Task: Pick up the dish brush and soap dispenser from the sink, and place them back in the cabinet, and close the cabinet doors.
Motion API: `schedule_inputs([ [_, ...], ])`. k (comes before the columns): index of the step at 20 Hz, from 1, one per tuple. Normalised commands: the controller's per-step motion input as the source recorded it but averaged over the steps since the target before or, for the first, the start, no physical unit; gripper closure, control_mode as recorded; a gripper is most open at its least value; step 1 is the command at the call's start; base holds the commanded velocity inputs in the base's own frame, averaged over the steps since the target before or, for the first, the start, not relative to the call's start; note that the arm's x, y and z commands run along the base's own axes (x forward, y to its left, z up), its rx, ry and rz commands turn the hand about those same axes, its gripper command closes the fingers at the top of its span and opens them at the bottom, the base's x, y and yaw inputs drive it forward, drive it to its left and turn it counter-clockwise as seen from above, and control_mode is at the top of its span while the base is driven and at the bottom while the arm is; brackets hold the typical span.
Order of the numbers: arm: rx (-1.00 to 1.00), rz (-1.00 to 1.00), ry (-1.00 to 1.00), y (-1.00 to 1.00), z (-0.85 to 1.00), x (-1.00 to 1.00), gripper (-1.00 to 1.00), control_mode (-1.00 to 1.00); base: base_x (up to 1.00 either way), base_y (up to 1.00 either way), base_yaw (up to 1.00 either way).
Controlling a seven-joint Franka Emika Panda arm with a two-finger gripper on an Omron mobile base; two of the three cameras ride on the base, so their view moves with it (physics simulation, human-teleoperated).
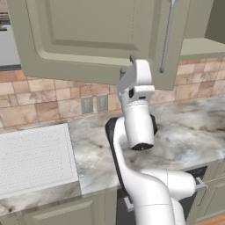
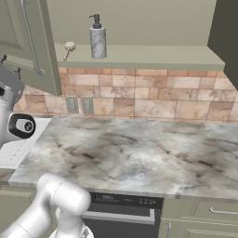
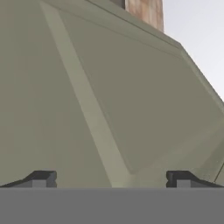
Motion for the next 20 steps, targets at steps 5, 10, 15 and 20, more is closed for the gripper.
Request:
schedule_inputs([
  [5, 0.0, 0.0, 0.05, 0.0, 0.18, 0.02, -1.0, -1.0, 0.0, 0.0, 0.0],
  [10, 0.0, 0.0, 0.04, 0.0, 0.14, 0.0, -1.0, -1.0, 0.0, 0.0, 0.0],
  [15, 0.0, 0.0, 0.03, 0.0, 0.15, 0.08, -1.0, -1.0, 0.0, 0.0, 0.0],
  [20, 0.0, 0.0, 0.05, 0.0, 0.21, 0.15, -1.0, -1.0, 0.0, 0.0, 0.0],
])
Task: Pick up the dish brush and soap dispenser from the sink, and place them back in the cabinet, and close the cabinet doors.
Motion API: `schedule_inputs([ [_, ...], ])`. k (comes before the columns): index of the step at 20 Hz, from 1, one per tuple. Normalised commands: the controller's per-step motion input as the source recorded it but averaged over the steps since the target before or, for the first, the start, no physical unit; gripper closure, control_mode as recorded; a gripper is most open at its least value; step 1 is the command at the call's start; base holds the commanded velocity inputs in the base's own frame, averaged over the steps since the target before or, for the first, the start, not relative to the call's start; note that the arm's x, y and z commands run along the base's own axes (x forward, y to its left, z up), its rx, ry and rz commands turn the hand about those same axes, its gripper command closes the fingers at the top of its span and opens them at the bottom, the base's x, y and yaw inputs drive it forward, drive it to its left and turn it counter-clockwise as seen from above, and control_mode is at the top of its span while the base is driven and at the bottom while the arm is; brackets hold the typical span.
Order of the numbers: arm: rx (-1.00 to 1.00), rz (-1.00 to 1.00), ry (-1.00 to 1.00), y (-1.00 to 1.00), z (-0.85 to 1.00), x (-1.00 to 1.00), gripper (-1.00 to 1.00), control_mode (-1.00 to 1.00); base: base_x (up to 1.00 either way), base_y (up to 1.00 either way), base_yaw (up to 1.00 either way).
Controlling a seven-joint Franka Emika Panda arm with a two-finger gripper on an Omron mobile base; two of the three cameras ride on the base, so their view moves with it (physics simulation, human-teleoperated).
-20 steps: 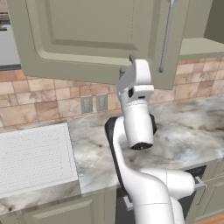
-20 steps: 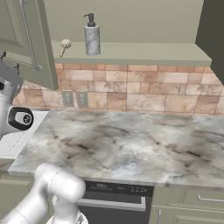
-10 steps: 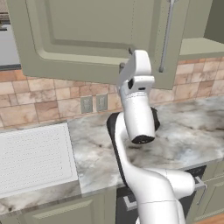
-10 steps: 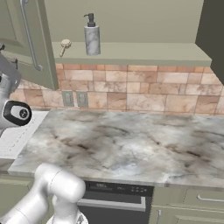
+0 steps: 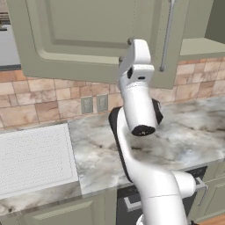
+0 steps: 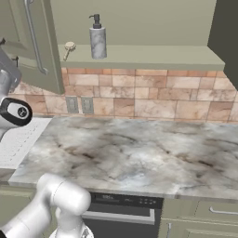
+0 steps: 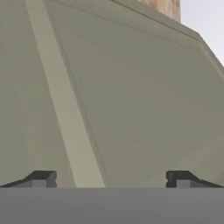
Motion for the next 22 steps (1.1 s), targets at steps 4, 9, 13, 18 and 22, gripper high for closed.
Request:
schedule_inputs([
  [4, 0.0, 0.0, 0.05, 0.0, 0.19, 0.17, -1.0, -1.0, 0.0, 0.0, 0.0],
  [9, 0.0, 0.0, 0.04, 0.0, 0.16, 0.2, -1.0, -1.0, 0.0, 0.0, 0.0],
  [13, 0.0, 0.0, 0.04, 0.0, 0.13, 0.21, -1.0, -1.0, 0.0, 0.0, 0.0],
  [18, 0.0, 0.0, 0.07, 0.0, 0.12, 0.21, -1.0, -1.0, 0.0, 0.0, 0.0],
  [22, 0.0, 0.0, 0.1, 0.0, 0.01, 0.12, -1.0, -1.0, 0.0, 0.0, 0.0],
])
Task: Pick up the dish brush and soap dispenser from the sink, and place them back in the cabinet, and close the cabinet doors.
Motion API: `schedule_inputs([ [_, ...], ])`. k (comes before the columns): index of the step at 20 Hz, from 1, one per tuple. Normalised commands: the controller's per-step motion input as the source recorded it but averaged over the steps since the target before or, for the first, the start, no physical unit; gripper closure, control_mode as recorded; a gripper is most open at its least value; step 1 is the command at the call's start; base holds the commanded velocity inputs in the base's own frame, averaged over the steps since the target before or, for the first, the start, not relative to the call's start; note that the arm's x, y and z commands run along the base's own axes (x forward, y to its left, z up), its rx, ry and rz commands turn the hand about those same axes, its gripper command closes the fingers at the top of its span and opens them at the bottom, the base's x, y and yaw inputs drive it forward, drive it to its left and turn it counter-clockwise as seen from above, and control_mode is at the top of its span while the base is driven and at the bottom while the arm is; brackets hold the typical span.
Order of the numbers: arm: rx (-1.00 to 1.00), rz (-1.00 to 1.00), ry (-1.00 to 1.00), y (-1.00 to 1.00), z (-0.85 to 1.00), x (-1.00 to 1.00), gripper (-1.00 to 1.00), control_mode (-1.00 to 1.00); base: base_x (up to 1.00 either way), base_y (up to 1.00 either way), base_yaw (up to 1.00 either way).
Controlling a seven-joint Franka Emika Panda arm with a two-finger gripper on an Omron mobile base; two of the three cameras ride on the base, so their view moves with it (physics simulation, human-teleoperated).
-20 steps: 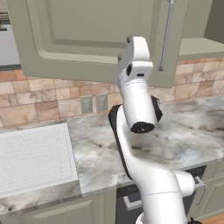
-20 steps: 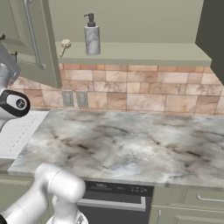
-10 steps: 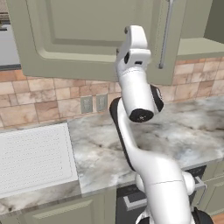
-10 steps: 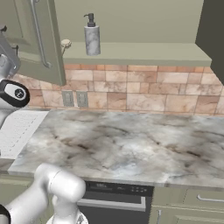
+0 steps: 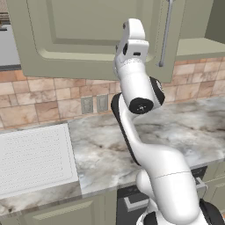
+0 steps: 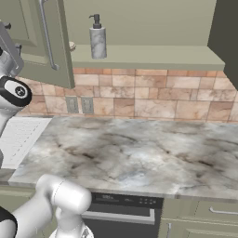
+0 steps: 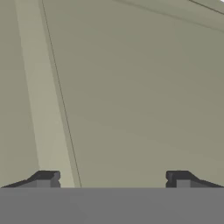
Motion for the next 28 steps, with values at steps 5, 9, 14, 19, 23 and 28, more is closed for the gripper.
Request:
schedule_inputs([
  [5, 0.0, 0.0, 0.12, 0.0, 0.0, 0.04, -1.0, -1.0, 0.0, 0.0, 0.0],
  [9, 0.0, 0.0, 0.12, 0.0, 0.0, 0.03, -1.0, -1.0, 0.0, 0.0, 0.0],
  [14, 0.0, 0.0, 0.11, 0.0, 0.0, 0.11, -1.0, -1.0, 0.0, 0.0, 0.0],
  [19, 0.0, 0.0, 0.09, 0.0, 0.0, 0.22, -1.0, -1.0, 0.0, 0.0, 0.0],
  [23, 0.0, 0.0, 0.07, -0.01, -0.01, 0.19, -1.0, -1.0, 0.0, 0.0, 0.0],
  [28, 0.0, 0.0, 0.05, -0.01, -0.04, 0.19, -1.0, -1.0, 0.0, 0.0, 0.0],
])
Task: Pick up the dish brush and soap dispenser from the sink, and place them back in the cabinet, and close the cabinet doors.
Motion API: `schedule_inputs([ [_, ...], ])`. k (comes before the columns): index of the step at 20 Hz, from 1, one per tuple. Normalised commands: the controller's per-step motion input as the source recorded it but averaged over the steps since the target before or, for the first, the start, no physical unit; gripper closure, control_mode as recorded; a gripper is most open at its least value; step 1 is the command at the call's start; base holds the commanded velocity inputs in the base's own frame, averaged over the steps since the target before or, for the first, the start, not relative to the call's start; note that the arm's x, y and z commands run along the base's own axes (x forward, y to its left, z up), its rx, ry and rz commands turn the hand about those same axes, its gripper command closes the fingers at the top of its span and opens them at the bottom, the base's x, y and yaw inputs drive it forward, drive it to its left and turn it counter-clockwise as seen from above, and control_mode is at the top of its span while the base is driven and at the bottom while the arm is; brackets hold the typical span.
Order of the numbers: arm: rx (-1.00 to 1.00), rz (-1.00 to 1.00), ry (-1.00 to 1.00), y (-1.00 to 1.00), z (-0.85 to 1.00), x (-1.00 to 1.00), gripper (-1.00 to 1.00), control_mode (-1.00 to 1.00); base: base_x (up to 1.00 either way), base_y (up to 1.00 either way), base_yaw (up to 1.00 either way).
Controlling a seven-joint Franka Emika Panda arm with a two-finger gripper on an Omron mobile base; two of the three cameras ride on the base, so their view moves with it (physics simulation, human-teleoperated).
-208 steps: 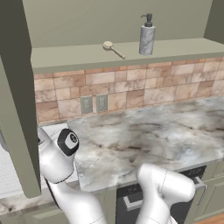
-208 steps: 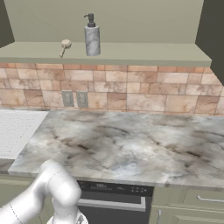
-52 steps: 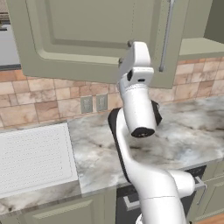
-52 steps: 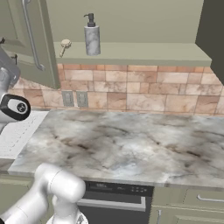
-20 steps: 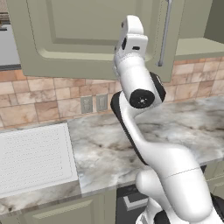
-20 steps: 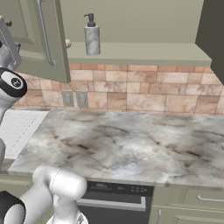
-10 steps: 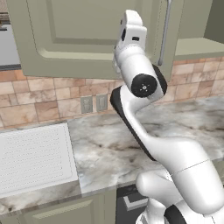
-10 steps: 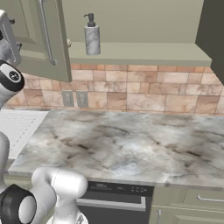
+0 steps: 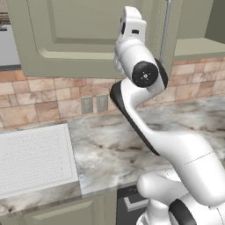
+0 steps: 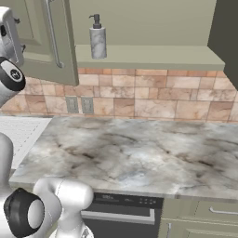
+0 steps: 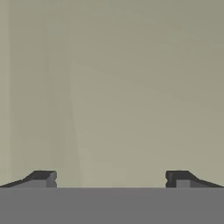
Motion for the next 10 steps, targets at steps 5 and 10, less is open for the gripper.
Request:
schedule_inputs([
  [5, 0.0, 0.0, 0.05, -0.03, -0.01, 0.22, -1.0, -1.0, 0.0, 0.0, 0.0],
  [10, 0.0, 0.0, 0.05, -0.05, 0.0, 0.22, -1.0, -1.0, 0.0, 0.0, 0.0],
])
